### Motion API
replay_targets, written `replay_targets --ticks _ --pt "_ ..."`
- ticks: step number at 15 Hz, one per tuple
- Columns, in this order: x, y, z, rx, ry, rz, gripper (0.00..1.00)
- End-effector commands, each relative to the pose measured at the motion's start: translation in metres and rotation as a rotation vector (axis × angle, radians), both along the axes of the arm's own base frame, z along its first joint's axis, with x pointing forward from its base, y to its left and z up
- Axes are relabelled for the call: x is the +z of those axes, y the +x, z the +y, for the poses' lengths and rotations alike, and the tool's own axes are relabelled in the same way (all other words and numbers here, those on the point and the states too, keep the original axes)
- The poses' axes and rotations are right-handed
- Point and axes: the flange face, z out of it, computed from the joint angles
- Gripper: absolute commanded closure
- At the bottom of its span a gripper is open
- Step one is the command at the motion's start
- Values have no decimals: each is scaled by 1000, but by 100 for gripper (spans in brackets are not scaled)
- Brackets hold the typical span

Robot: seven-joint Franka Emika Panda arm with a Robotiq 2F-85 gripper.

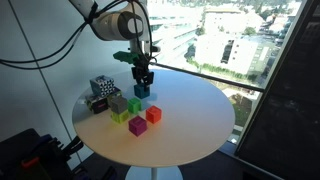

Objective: Put the blue block on the orange block

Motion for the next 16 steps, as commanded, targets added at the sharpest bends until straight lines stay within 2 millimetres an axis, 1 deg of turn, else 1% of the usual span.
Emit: replay_targets --ticks 1,6,9,12,16 --pt "9 5 -21 18 -15 4 69" --pt "3 5 -51 24 -15 8 69" --pt "-5 3 -64 29 -8 17 69" --pt "-12 3 -69 31 -8 5 69" --pt "-20 5 -70 33 -12 -11 69"
